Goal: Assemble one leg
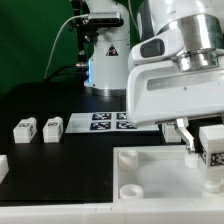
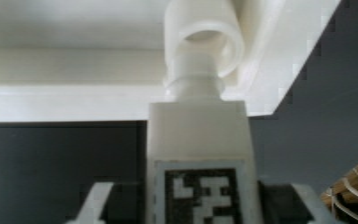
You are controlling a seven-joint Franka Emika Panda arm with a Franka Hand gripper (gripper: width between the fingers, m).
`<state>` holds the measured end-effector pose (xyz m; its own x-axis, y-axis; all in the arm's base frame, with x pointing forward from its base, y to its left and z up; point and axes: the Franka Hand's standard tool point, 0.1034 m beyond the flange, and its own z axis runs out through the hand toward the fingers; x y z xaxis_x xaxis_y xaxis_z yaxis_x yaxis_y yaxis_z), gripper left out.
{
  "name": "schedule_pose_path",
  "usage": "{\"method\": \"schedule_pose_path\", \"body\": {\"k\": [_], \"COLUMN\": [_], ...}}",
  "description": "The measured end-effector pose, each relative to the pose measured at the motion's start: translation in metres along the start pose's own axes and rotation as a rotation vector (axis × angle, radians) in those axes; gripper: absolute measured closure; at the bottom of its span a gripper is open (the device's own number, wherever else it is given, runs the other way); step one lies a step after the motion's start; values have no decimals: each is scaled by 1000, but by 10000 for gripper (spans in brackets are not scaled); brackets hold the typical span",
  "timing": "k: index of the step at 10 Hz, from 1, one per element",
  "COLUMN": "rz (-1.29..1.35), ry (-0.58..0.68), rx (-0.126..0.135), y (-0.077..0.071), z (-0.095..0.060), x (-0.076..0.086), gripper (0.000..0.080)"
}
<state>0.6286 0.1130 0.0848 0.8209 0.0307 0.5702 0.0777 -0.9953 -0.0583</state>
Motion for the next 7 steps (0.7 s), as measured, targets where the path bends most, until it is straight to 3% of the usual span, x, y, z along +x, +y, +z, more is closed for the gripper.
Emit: {"method": "schedule_pose_path", "body": {"k": [7], "rz": [-21], "ry": [28], "rx": [6], "y": [-10], "z": [0], "x": [-3], "gripper": [509]}}
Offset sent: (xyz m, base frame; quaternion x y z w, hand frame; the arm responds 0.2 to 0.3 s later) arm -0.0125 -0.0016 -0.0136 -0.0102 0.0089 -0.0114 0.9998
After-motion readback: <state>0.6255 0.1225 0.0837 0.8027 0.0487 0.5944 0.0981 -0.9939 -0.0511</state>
